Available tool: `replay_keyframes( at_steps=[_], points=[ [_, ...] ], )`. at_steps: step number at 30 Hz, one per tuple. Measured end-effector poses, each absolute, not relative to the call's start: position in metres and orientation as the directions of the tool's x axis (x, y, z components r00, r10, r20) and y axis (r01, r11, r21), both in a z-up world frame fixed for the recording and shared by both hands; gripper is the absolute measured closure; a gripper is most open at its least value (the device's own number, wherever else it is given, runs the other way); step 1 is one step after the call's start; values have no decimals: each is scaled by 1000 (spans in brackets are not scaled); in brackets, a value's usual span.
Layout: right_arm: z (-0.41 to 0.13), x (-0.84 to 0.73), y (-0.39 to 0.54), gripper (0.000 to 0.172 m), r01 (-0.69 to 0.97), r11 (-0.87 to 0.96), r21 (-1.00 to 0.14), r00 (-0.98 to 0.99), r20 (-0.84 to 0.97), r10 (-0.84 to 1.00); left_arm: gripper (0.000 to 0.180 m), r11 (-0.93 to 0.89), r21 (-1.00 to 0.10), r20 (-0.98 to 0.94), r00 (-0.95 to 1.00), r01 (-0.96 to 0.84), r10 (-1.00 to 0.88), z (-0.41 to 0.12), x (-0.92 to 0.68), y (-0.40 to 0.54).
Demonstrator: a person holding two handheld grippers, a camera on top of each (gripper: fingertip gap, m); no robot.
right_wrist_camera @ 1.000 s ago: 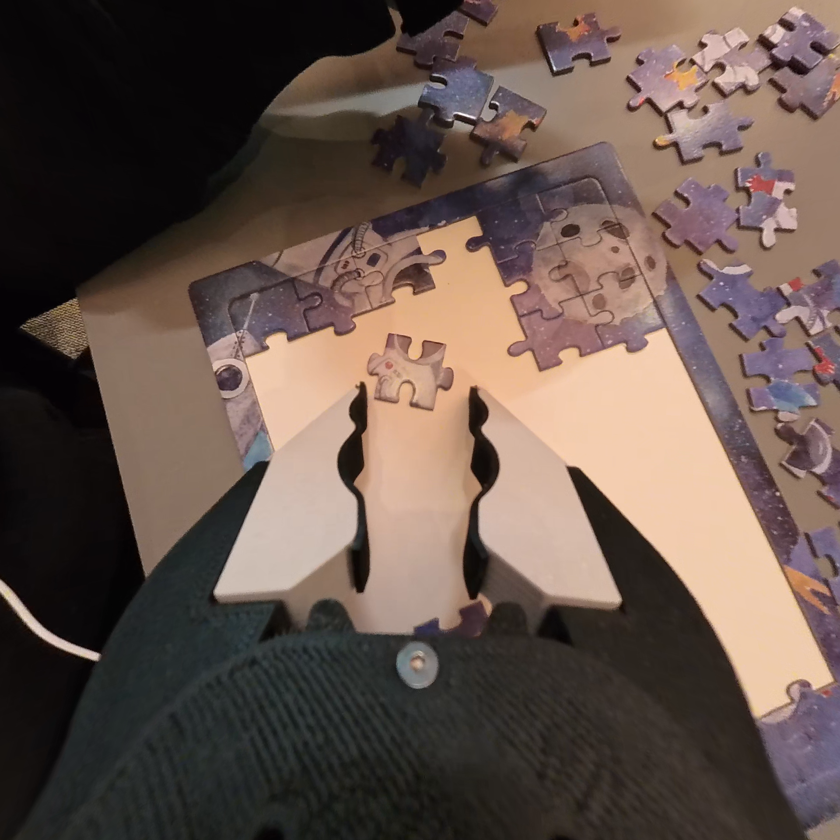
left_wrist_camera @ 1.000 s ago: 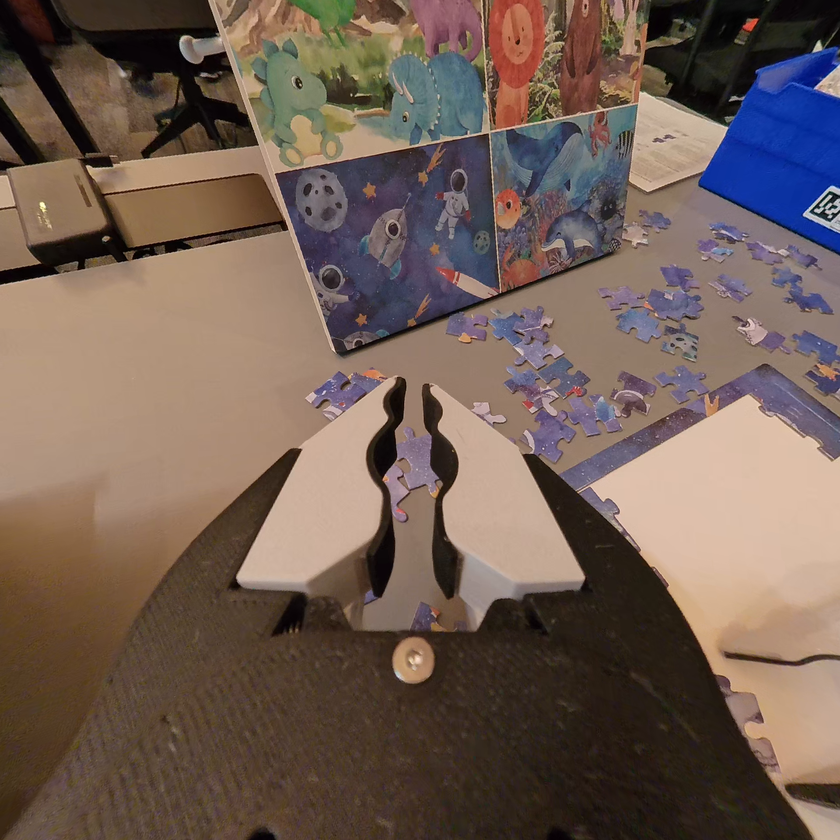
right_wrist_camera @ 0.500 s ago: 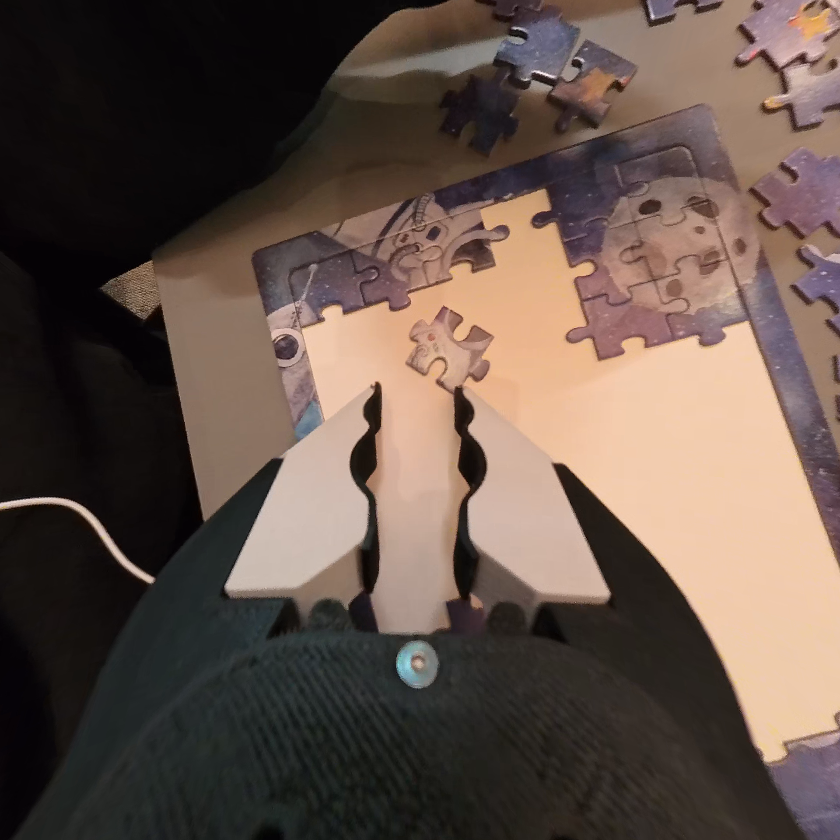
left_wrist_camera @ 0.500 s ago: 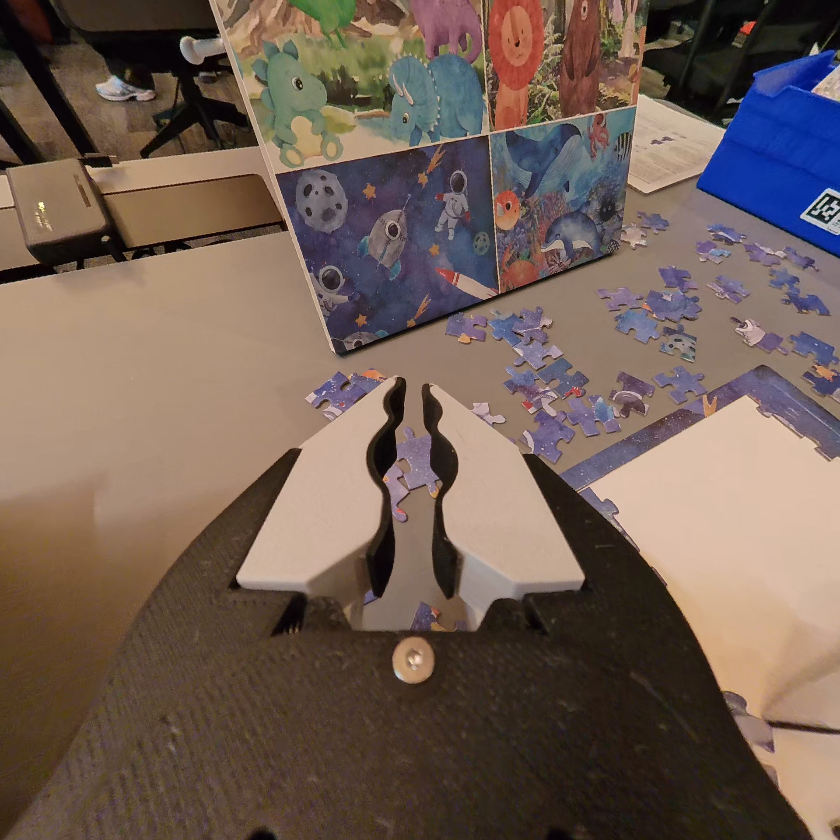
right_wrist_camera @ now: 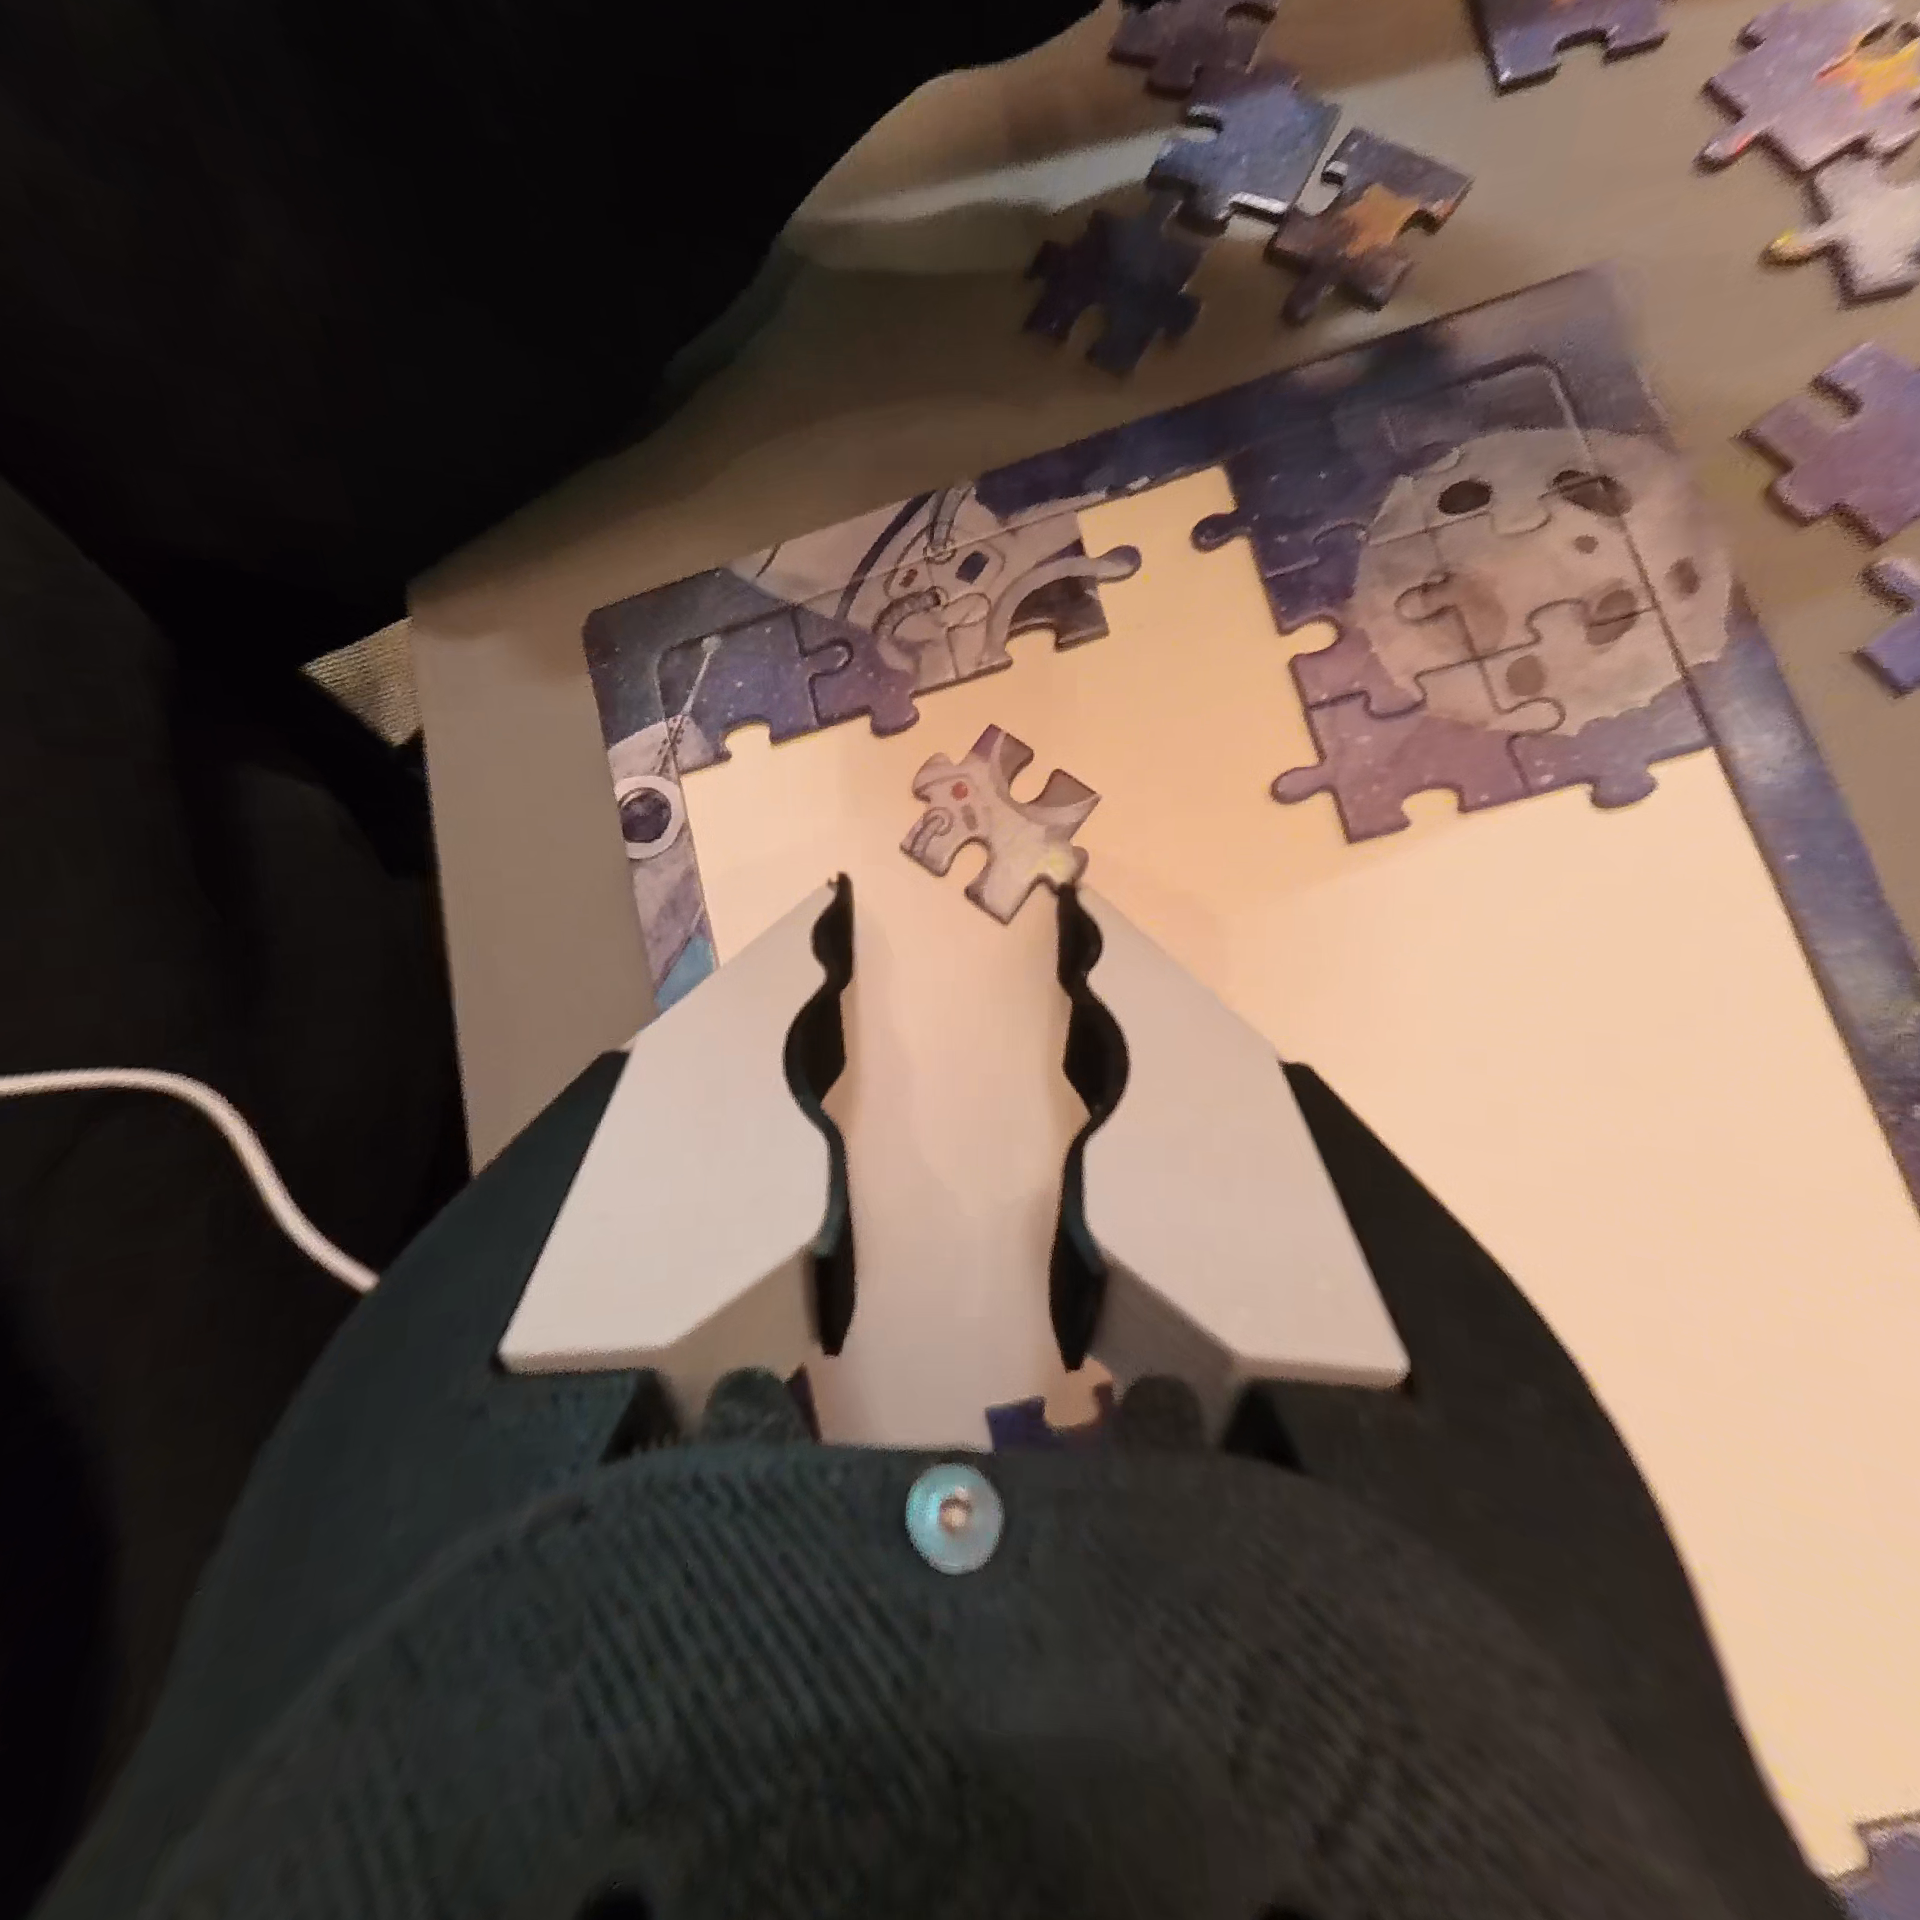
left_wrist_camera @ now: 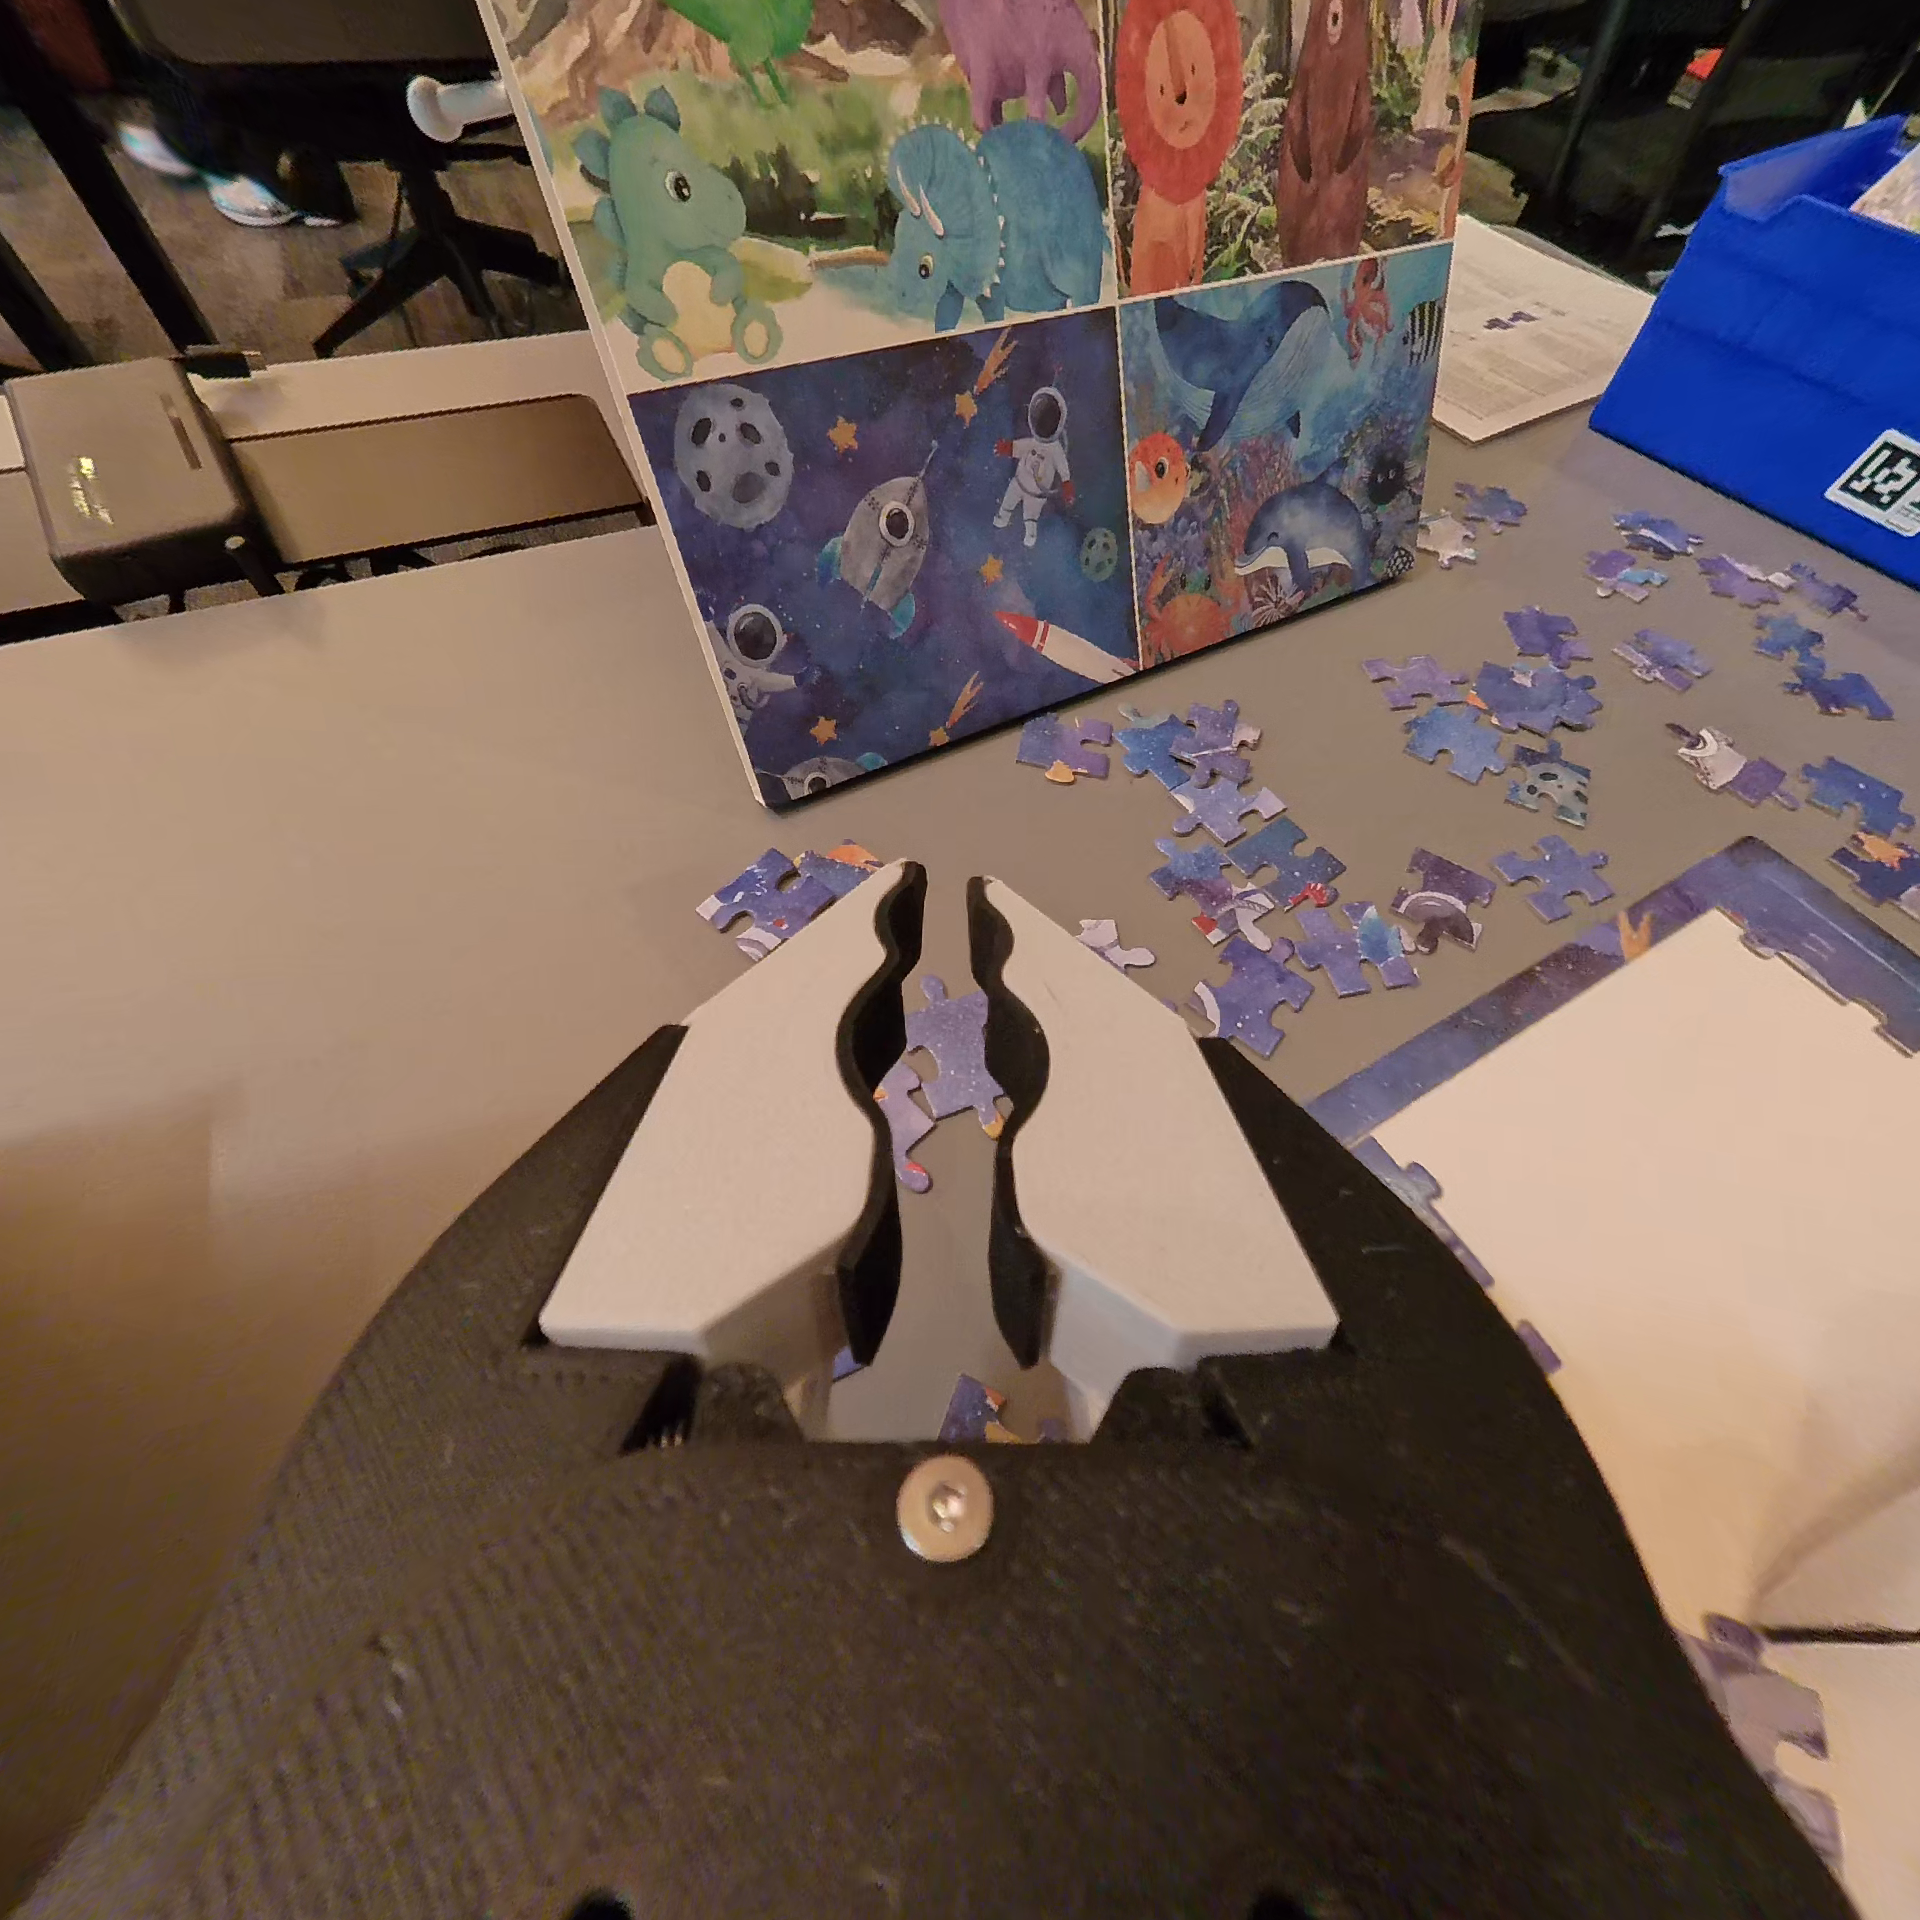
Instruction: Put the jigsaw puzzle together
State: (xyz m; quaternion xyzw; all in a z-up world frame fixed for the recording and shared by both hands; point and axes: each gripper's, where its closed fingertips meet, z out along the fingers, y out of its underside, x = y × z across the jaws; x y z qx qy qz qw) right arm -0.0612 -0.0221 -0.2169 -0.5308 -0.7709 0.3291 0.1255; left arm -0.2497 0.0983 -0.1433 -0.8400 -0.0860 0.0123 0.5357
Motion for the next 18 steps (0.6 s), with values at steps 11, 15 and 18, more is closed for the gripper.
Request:
replay_keyframes(
  at_steps=[11,15,18],
  points=[
    [-213,-71,-28,124,663,281,-694,-451,-72,890,173,-416,-900,68,986,127,154,-145,-248,99],
    [-218,-63,-29,129,702,297,-647,-454,-86,887,173,-414,-901,71,985,130,155,-144,-249,98],
    [-216,-52,-34,138,726,290,-623,-467,-137,874,173,-411,-902,73,985,131,154,-143,-249,98]
  ],
)
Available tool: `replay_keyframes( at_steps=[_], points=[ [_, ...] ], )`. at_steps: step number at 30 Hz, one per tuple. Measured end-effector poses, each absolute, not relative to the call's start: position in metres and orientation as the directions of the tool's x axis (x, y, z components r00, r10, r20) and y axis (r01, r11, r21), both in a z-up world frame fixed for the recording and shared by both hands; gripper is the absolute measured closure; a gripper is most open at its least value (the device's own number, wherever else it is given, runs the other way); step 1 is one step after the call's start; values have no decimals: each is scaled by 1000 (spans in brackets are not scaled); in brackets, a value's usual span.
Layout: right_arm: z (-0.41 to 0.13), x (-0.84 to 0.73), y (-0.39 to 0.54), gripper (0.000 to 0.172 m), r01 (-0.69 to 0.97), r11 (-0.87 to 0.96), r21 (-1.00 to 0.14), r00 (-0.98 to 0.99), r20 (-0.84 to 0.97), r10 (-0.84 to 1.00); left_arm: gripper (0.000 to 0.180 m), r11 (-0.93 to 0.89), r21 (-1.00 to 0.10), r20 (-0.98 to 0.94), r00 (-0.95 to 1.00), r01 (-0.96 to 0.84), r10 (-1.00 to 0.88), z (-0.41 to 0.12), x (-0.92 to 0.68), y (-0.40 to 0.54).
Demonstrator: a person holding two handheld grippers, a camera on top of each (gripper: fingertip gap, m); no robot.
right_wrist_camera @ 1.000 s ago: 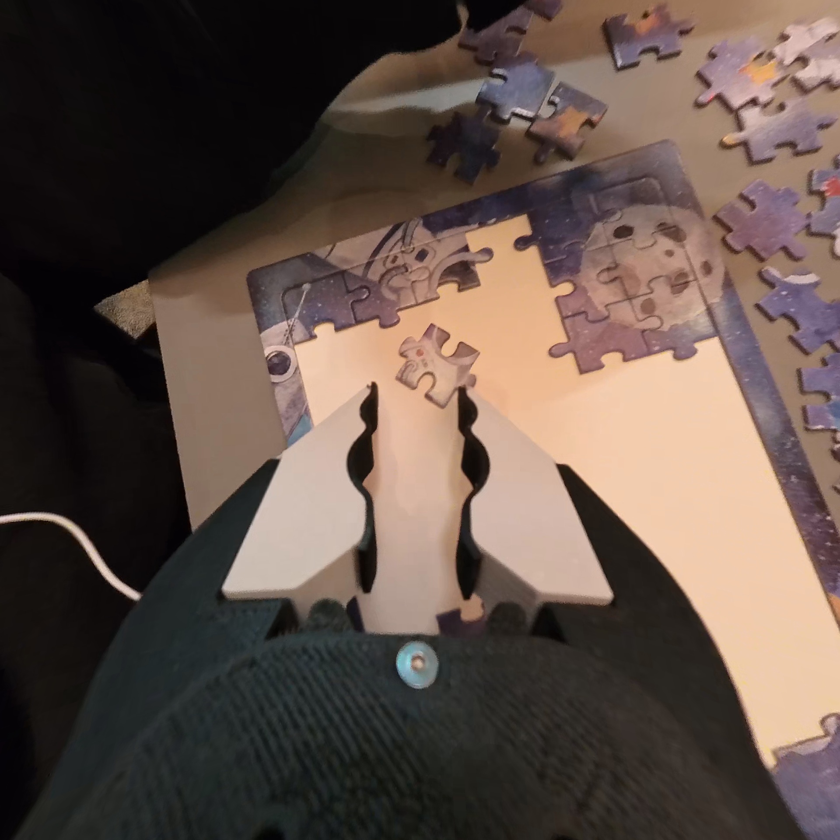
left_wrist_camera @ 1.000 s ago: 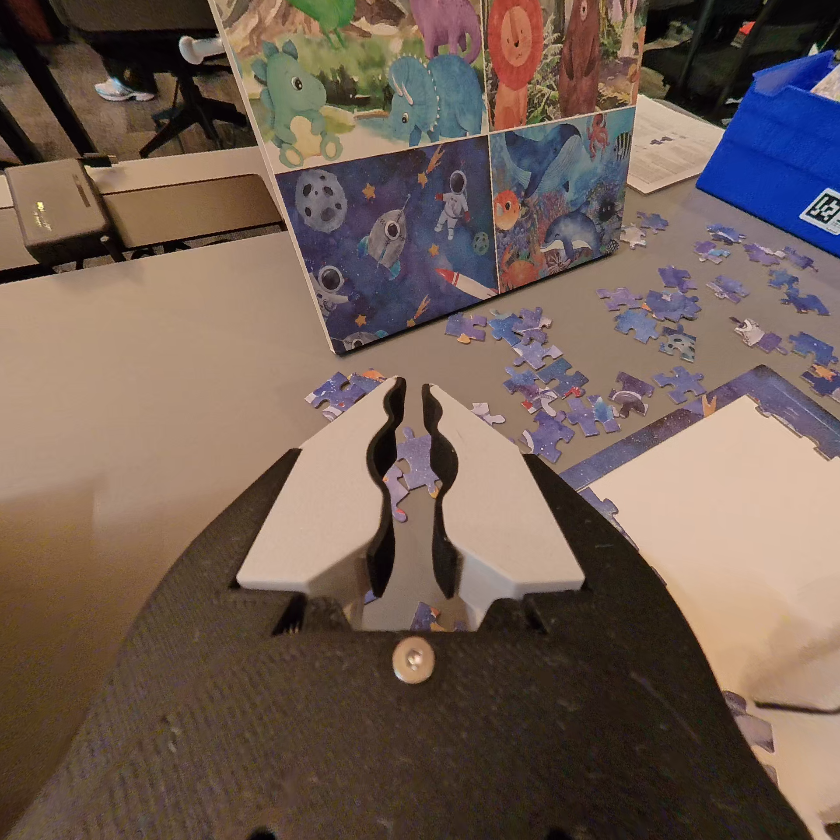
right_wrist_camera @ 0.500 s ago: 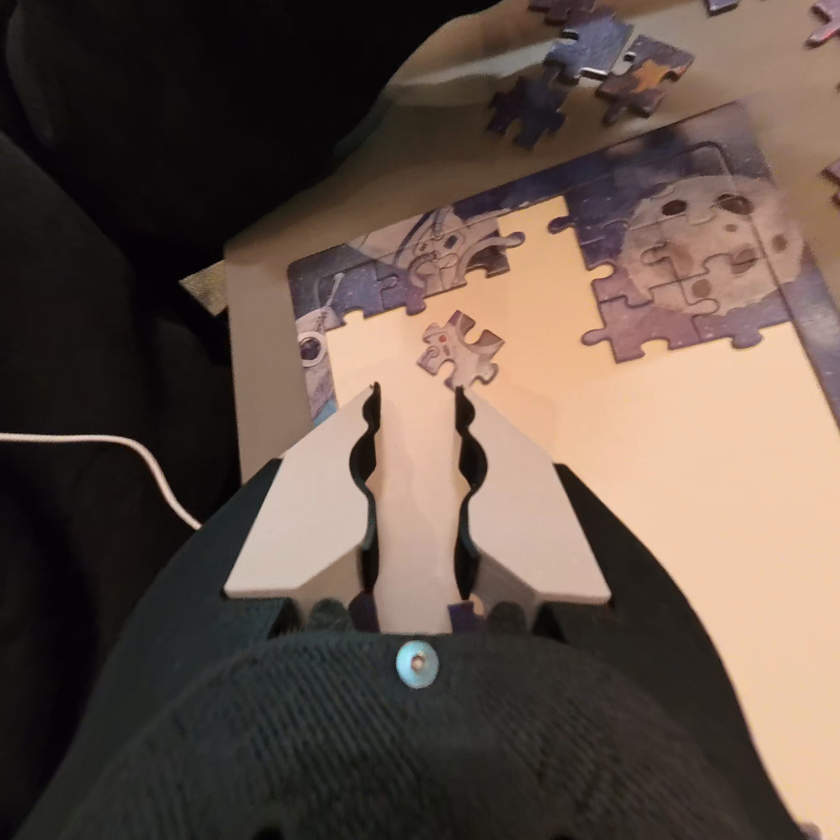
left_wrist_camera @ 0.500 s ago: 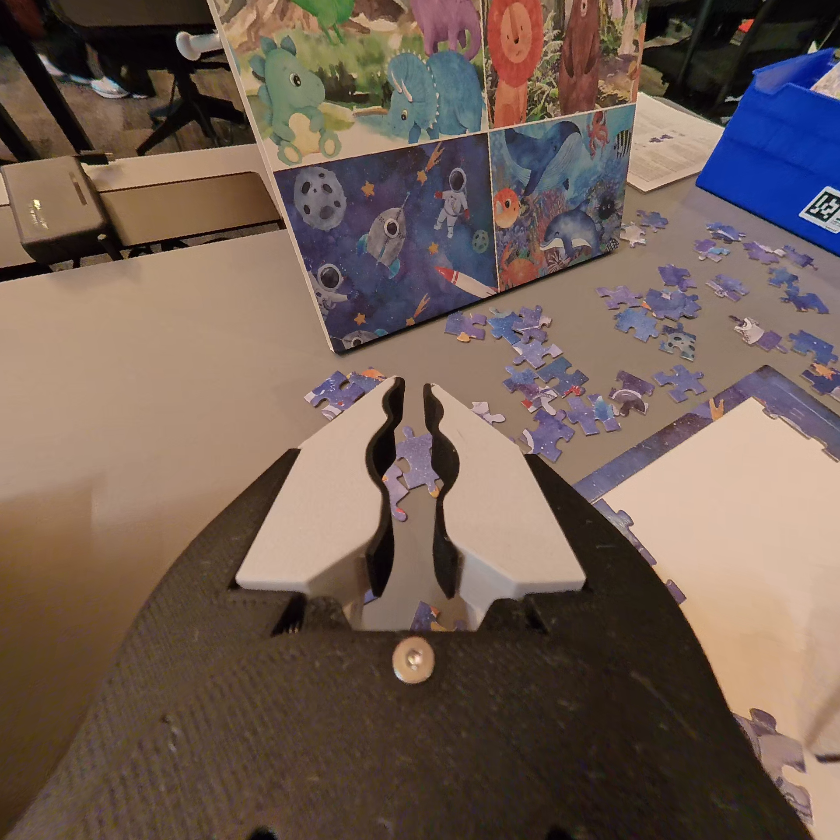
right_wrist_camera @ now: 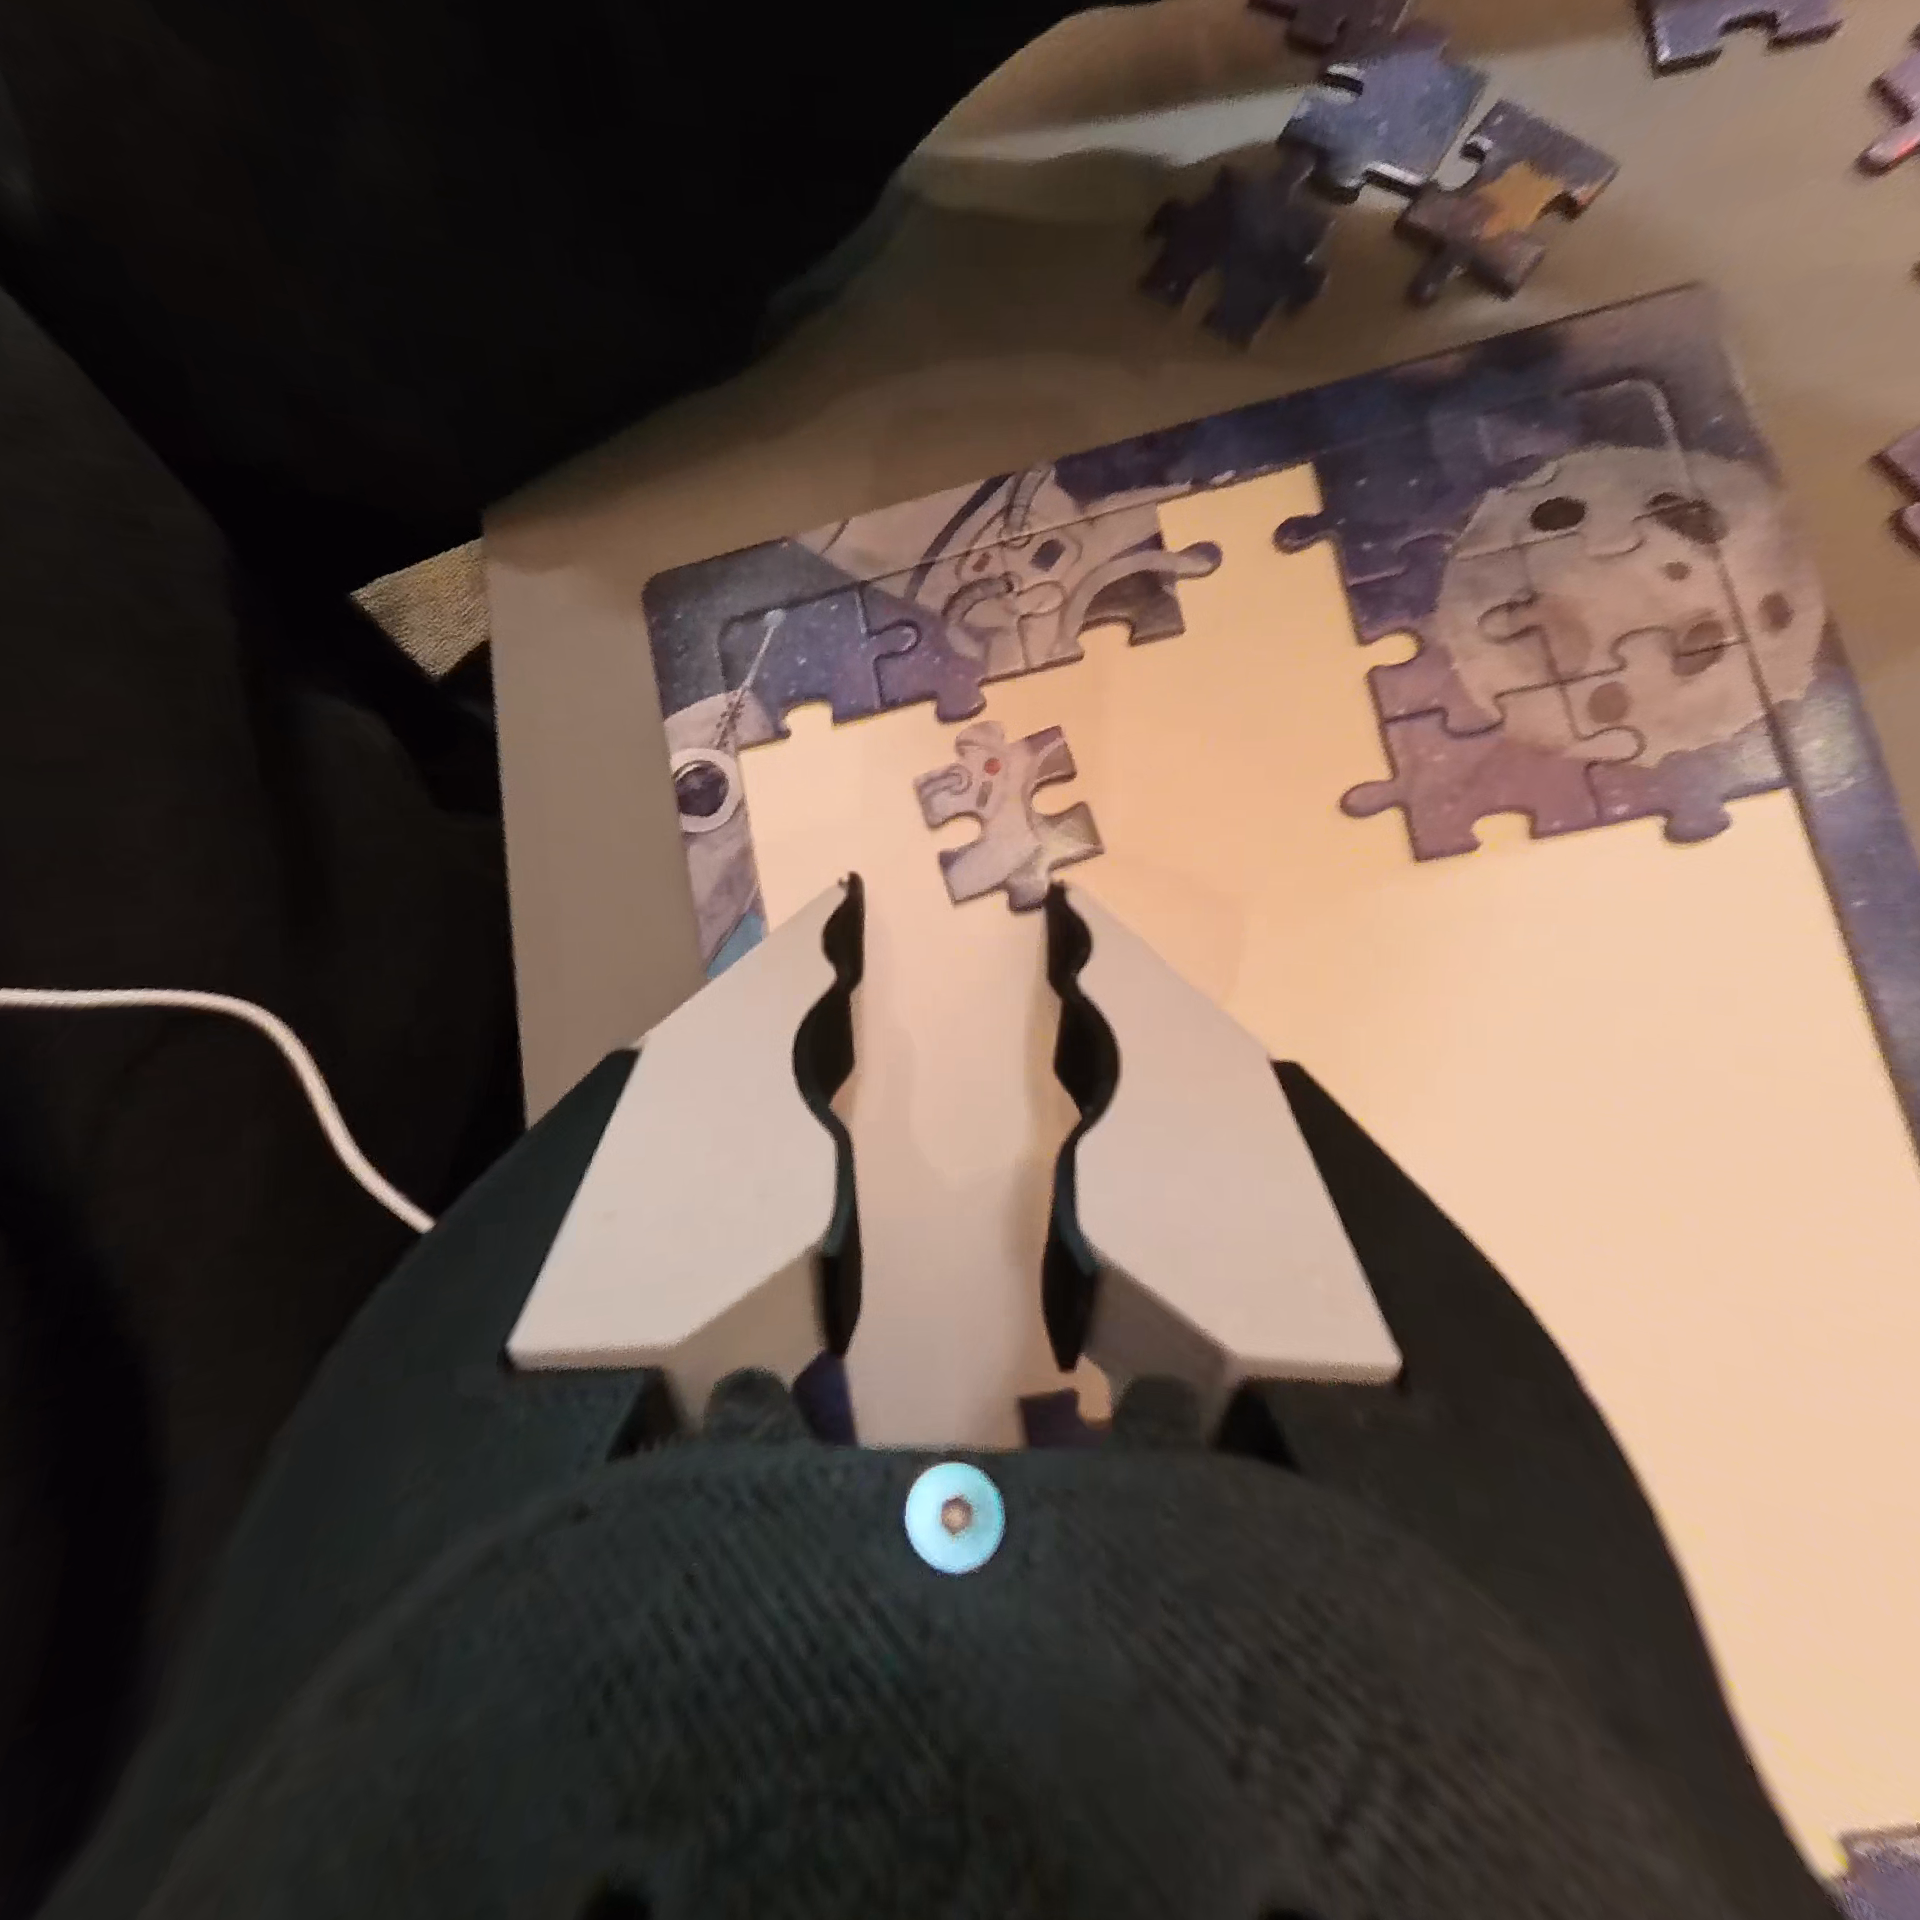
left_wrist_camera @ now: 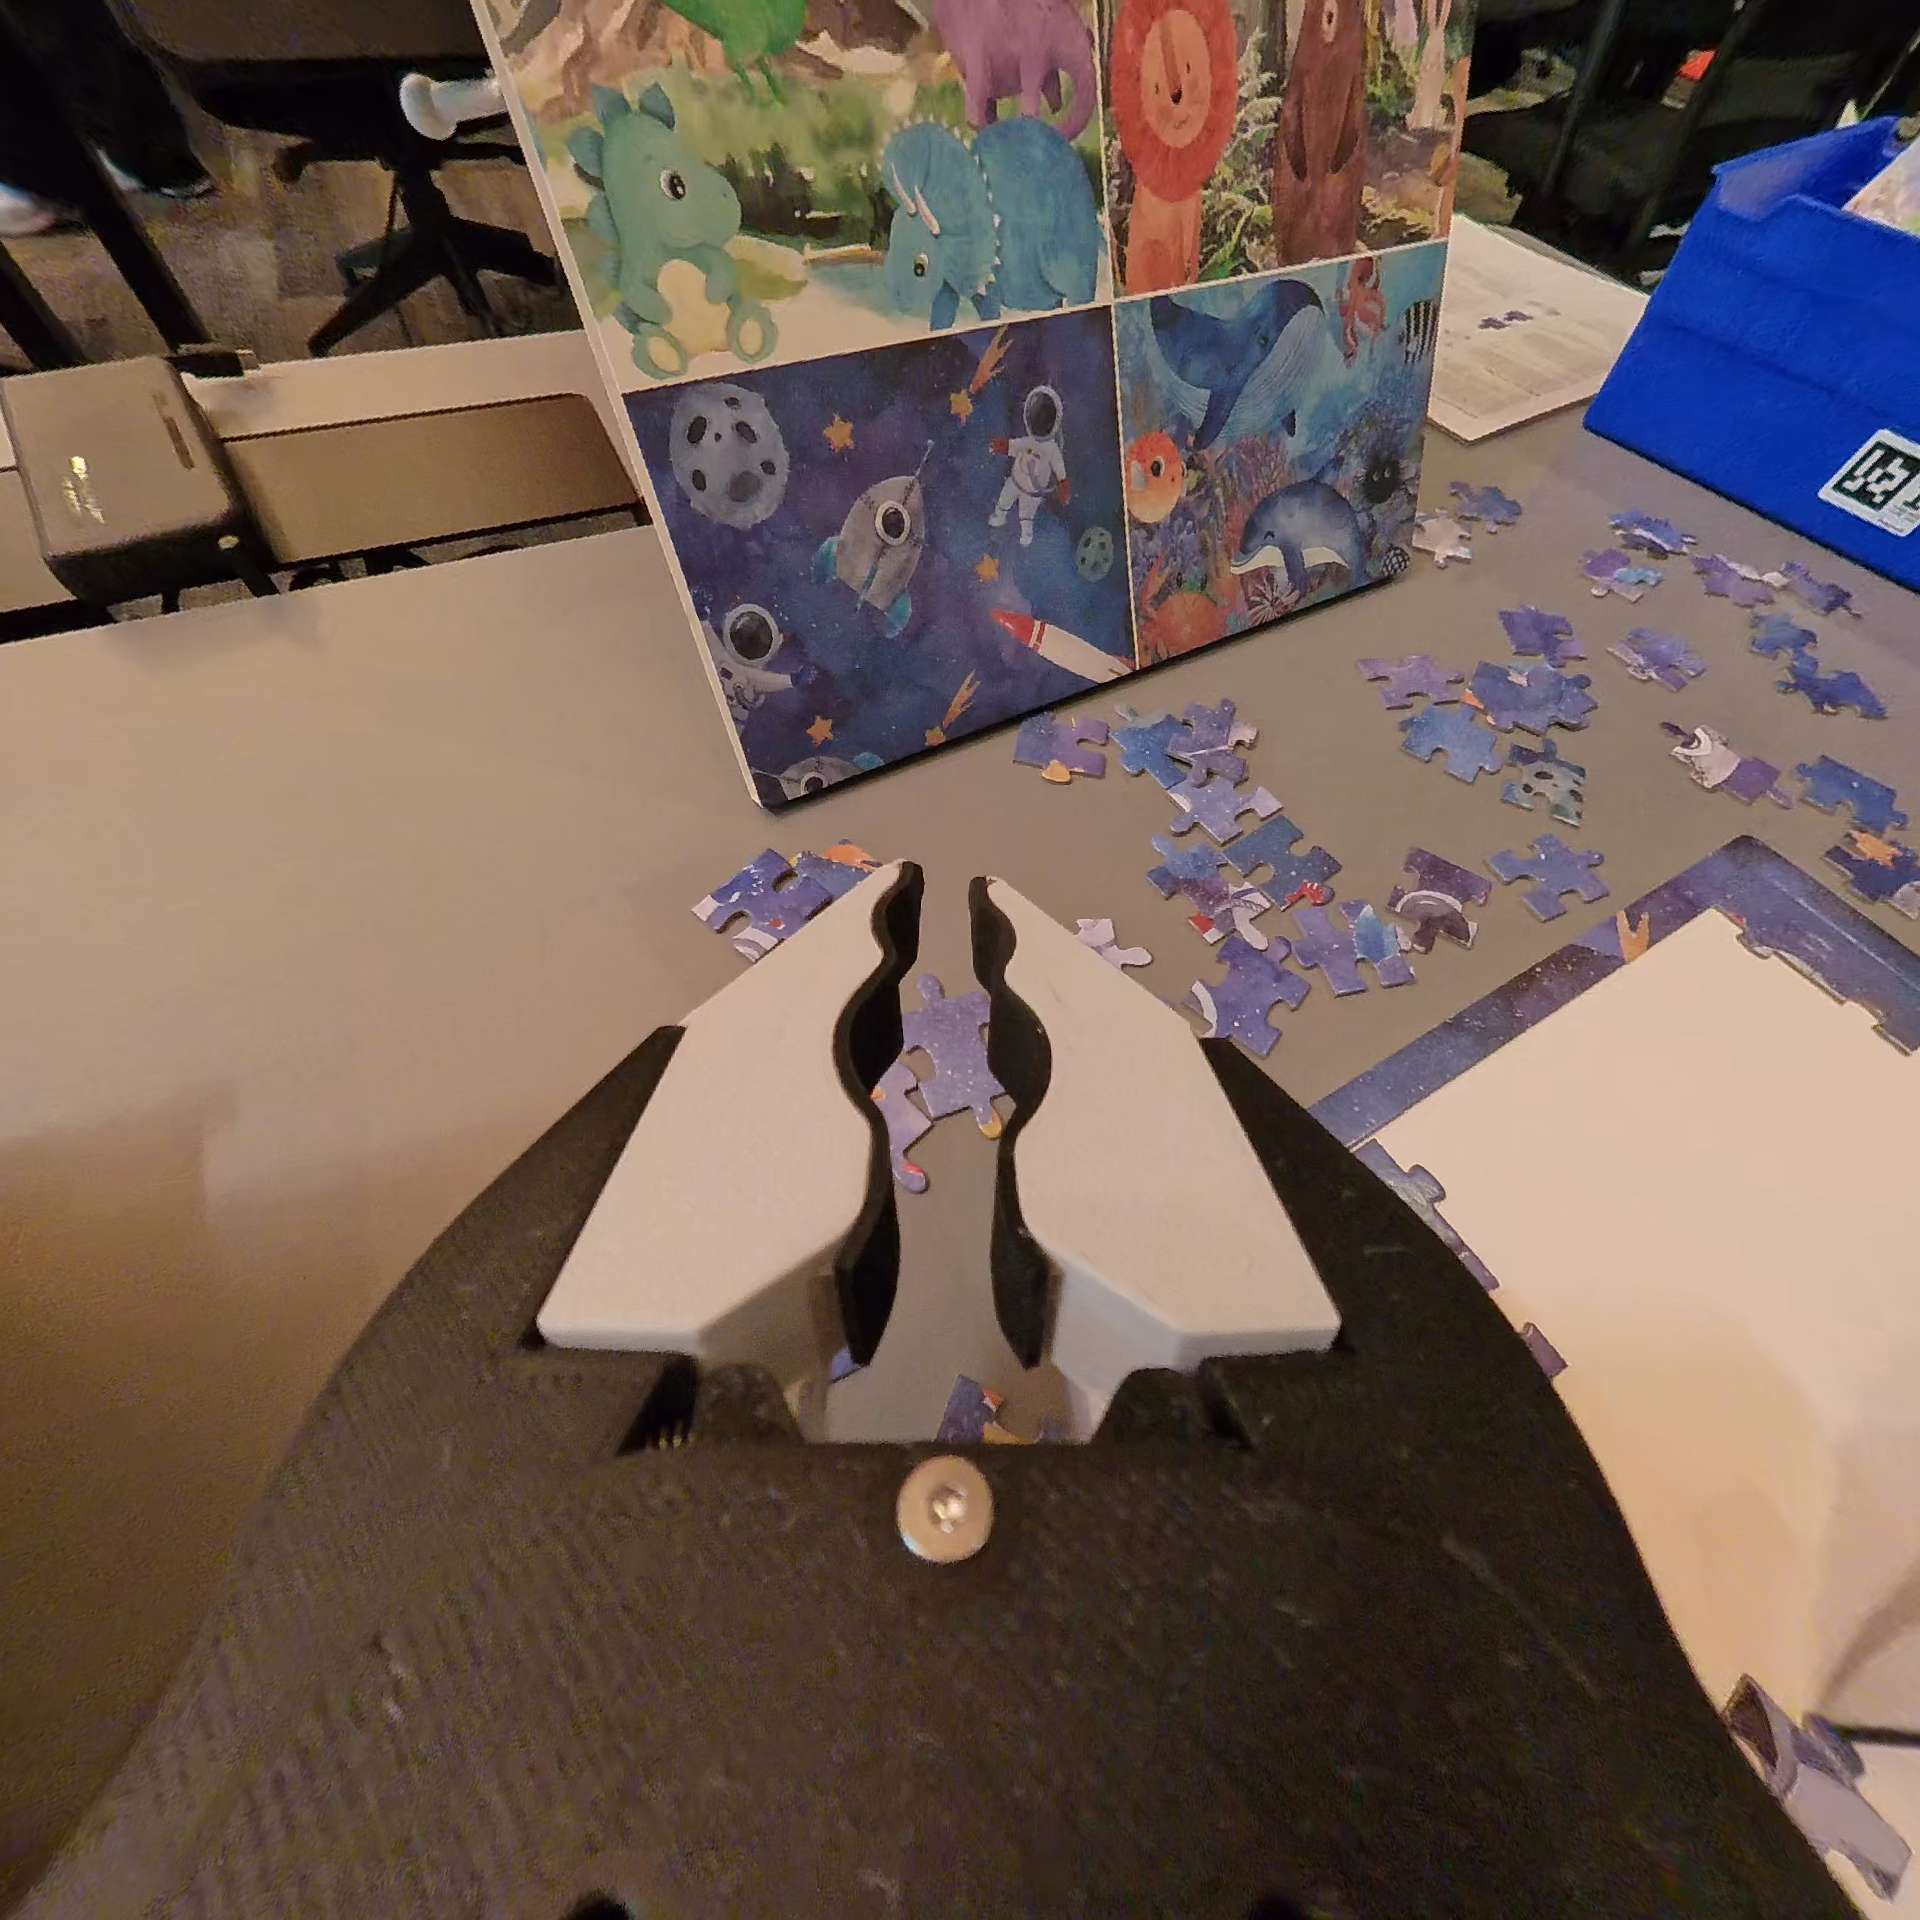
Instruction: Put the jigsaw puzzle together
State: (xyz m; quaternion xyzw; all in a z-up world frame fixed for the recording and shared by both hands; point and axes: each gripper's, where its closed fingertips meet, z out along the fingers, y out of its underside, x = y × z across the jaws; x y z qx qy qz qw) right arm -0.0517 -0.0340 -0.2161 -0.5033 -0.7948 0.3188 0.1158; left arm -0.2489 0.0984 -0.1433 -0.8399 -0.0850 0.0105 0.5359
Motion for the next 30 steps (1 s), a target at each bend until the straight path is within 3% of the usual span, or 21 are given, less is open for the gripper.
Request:
replay_keyframes(
  at_steps=[8,12,15,23,25,30],
  points=[
    [-214,-72,-34,128,651,359,-669,-480,3,877,173,-416,-901,68,986,126,152,-144,-248,99],
    [-220,-73,-35,129,652,344,-675,-490,-29,871,173,-413,-901,71,986,129,152,-144,-248,99],
    [-220,-72,-32,142,651,350,-674,-490,-21,871,173,-414,-901,68,986,126,152,-144,-248,99],
    [-217,-72,-34,145,649,332,-685,-490,-42,871,173,-414,-902,69,986,127,152,-144,-248,99],
    [-211,-75,-33,158,630,325,-705,-485,-32,874,173,-414,-901,69,986,126,152,-144,-248,99],
    [-210,-80,-26,145,638,325,-697,-464,-12,886,173,-414,-901,68,986,126,151,-144,-248,99]
  ],
)
